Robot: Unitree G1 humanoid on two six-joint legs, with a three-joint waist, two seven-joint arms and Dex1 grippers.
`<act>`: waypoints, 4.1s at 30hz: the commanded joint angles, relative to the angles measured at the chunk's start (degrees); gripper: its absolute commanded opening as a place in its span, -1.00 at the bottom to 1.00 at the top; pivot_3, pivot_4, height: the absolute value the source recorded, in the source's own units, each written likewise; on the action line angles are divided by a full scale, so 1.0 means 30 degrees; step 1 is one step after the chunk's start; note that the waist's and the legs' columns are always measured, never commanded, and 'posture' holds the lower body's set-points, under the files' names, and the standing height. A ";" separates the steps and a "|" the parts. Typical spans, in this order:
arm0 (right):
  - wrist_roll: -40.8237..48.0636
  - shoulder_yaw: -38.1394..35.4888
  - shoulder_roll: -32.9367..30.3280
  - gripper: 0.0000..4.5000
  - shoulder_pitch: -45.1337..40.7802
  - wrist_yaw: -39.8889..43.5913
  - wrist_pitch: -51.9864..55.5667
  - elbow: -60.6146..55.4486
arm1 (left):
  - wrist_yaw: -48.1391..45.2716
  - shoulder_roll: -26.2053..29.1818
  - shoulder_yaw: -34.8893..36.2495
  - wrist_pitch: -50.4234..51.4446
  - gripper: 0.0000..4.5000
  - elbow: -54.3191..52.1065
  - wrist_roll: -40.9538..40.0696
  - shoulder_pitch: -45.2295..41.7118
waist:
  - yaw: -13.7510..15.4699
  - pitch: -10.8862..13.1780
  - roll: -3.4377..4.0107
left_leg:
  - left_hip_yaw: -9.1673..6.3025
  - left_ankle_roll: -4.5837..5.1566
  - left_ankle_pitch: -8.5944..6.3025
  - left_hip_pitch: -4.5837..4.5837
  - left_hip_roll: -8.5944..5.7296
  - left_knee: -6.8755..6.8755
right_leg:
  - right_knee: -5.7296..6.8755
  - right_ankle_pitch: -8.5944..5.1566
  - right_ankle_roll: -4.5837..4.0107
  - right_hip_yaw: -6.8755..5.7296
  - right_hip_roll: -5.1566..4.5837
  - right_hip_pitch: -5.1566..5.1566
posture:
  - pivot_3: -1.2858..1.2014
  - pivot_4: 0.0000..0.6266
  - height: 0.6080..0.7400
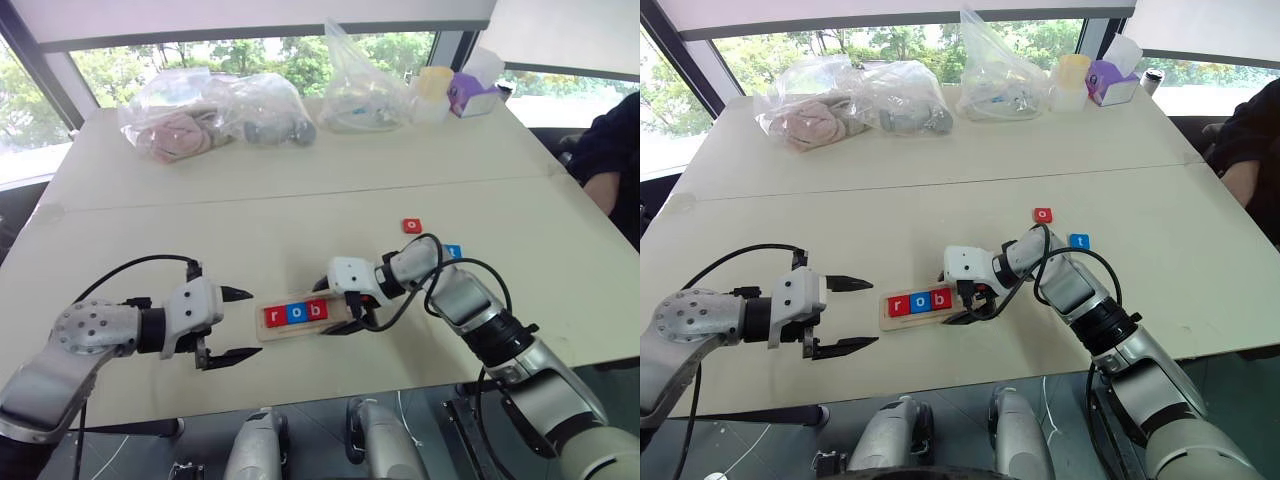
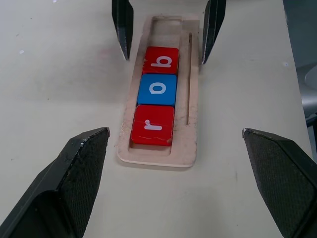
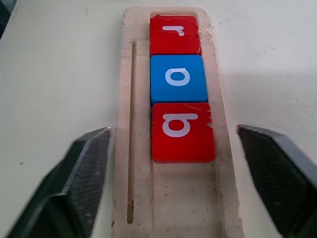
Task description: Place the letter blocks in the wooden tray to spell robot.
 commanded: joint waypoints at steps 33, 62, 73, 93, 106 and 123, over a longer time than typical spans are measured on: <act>0.0161 -1.2769 0.5214 0.78 -0.1067 -2.1397 1.0572 0.3988 | 0.0110 -0.0615 -0.1057 -0.0378 1.00 0.0059 0.0559 -0.1215 | -0.0143 -0.0007 0.0009 | 0.0002 -0.0003 0.0006 -0.0004 -0.0002 -0.0012 | 0.0003 0.0004 0.0002 0.0006 0.0001 0.0001 | 0.03 -0.52 1.00; 0.4198 -1.0864 0.3221 -0.48 0.9689 -1.9637 2.2221 -1.7671 | -0.1149 -0.0794 -0.1663 -0.1053 1.00 0.0969 0.0754 -0.1897 | -0.0051 -0.0006 0.0019 | -0.0063 -0.0015 -0.0008 -0.0014 0.0030 -0.0033 | -0.0017 -0.0051 0.0076 0.0001 -0.0006 -0.0038 | 0.03 -0.52 1.00; 0.3727 -1.0668 0.3708 -0.48 1.0278 -2.1068 2.2225 -1.7784 | -0.1424 -0.0874 -0.1904 -0.1383 1.00 0.1441 0.0874 -0.2360 | -0.0035 -0.0005 0.0020 | -0.0050 -0.0015 -0.0011 -0.0052 0.0026 -0.0041 | -0.0049 -0.0050 0.0072 0.0002 -0.0019 -0.0060 | 0.03 -0.52 1.00; 0.6079 -0.9613 -0.9675 0.97 1.0962 -0.6605 0.8313 -1.3845 | -0.1075 -0.1181 -0.2276 -0.1289 1.00 0.1689 0.1085 -0.2875 | 0.0035 0.0045 0.0006 | -0.0069 -0.0013 -0.0020 -0.0049 -0.0005 -0.0050 | -0.0103 -0.0064 0.0093 -0.0008 -0.0031 -0.0035 | 0.03 -0.52 1.00; 0.2965 -0.4926 -0.8291 0.97 0.5389 -0.1243 -0.1029 -0.1470 | -0.0939 -0.1313 -0.1922 -0.1316 1.00 0.1598 0.1388 -0.2631 | 0.0051 0.0087 -0.0052 | -0.0030 0.0008 -0.0007 -0.0030 -0.0004 -0.0028 | -0.0055 -0.0056 0.0084 -0.0002 -0.0001 -0.0023 | 0.03 -0.52 1.00; 0.2842 -0.4904 -0.7643 -0.50 0.4685 0.0159 -0.1632 -0.1670 | -0.0998 -0.0794 -0.1399 -0.1369 1.00 0.1386 0.1310 -0.2114 | 0.0057 0.0084 -0.0050 | -0.0021 0.0008 -0.0006 -0.0012 -0.0002 0.0000 | -0.0036 -0.0053 0.0081 -0.0004 -0.0007 0.0004 | 0.03 -0.52 1.00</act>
